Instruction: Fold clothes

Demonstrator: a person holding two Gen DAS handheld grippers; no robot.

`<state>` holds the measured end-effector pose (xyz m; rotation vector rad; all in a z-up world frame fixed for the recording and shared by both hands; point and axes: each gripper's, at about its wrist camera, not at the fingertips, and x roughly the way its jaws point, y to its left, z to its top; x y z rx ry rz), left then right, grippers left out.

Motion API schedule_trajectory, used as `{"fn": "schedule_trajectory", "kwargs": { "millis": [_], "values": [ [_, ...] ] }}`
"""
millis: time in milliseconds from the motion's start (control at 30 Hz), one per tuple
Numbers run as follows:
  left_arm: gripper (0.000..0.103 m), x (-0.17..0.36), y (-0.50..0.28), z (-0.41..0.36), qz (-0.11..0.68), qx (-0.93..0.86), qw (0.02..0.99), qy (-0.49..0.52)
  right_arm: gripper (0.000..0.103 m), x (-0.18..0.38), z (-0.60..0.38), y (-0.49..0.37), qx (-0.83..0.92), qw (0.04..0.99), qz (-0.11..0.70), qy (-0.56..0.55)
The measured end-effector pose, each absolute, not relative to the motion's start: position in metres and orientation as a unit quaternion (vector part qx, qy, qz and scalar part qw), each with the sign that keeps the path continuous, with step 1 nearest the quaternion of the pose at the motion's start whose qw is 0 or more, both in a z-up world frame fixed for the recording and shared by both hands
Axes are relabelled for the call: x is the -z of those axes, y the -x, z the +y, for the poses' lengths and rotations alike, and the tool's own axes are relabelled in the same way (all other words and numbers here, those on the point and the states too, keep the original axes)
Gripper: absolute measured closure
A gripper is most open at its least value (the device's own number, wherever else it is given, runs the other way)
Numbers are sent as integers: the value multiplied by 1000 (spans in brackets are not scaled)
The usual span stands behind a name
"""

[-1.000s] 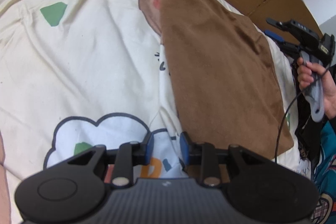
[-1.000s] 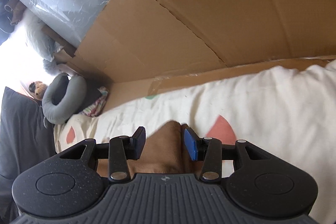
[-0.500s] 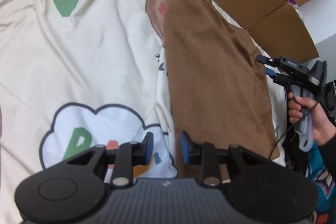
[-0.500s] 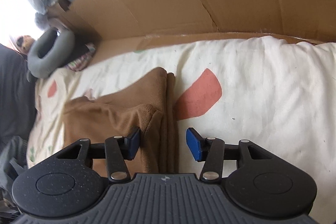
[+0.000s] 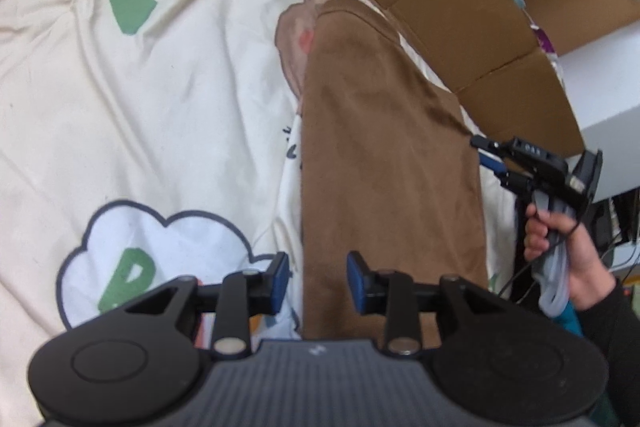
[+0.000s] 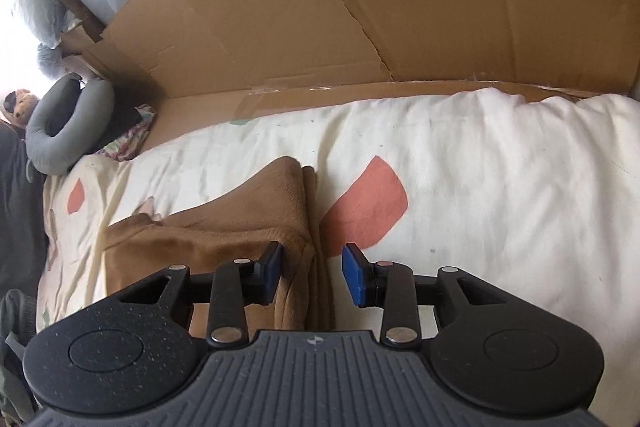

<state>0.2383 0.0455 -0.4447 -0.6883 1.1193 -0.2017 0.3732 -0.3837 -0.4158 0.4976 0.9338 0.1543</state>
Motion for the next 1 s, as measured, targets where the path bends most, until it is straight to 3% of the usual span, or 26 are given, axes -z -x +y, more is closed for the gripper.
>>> {"fn": "schedule_trajectory", "kwargs": {
  "millis": [67, 300, 367, 867, 1000],
  "values": [
    [67, 446, -236, 43, 520, 99, 784, 325, 56, 411, -383, -363, -86, 859, 445, -239],
    [61, 456, -230, 39, 530, 105, 766, 349, 55, 404, -377, -325, -120, 845, 472, -222],
    [61, 460, -231, 38, 532, 105, 762, 355, 47, 405, -376, -313, -123, 840, 479, -223],
    [60, 484, -236, 35, 534, 117, 734, 403, 47, 420, -376, -253, -146, 807, 527, -222],
    [65, 488, -233, 37, 535, 122, 726, 415, 47, 425, -378, -244, -146, 798, 539, -227]
  ]
}}
